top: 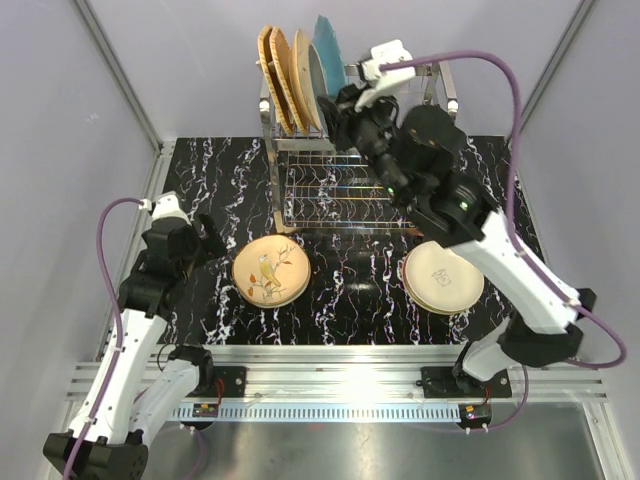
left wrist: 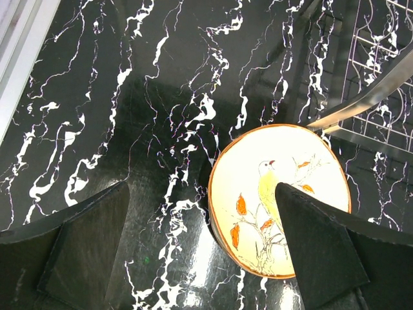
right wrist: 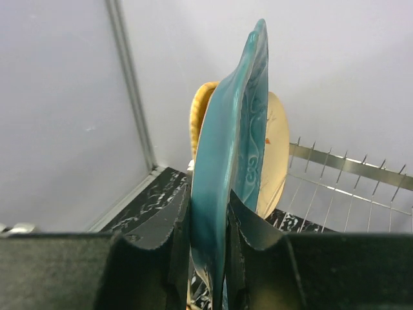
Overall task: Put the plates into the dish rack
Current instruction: Insert the plate into the dish rack
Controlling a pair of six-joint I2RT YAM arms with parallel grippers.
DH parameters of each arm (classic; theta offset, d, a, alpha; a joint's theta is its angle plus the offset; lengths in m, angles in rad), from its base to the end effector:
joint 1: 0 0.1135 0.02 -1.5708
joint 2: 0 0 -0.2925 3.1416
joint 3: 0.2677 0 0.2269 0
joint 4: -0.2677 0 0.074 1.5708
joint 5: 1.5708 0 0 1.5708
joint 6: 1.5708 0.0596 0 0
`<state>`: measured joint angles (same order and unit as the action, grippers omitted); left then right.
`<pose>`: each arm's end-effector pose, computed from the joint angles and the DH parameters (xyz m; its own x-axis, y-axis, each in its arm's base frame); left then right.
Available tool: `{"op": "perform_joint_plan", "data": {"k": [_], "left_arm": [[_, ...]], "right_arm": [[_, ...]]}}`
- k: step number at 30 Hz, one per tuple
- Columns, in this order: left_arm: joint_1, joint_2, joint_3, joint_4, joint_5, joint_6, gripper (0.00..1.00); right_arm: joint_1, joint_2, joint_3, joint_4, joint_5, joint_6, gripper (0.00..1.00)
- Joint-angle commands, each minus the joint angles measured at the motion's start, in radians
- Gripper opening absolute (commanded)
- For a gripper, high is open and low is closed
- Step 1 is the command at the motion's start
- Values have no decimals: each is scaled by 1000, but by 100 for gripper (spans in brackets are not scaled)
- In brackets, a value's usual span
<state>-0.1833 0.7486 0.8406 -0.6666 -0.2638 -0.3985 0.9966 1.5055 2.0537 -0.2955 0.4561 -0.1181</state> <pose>0.1292 -0.0081 0.3210 -0.4773 -0.2925 -0.8286 -0.2435 0.9501 -0.1951 0.1740 0.2207 0.6025 0.1964 0.1088 -0.9745 -0.5025 0.8646 -0.0047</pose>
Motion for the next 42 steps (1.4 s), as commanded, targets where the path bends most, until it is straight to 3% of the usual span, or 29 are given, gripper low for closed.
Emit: {"op": "perform_joint_plan", "data": {"k": [1,5,10,22,42], "left_arm": [[5,6,5,56,1,20,99],[5,18,3,58,6,20,99],[5,32,8,53,18,18,99],[4,58,14,53,32,18,99],[4,61,12,52,40,18,99]], "right_arm": [[-56,76,153,193,9,-55,0],[-79,205,288,216,47,-116,0],[-136,277,324,237,15,-98,0],[-317,334,290,262,-109,138,0],[-354,498,424,269,-120,166,0]]}}
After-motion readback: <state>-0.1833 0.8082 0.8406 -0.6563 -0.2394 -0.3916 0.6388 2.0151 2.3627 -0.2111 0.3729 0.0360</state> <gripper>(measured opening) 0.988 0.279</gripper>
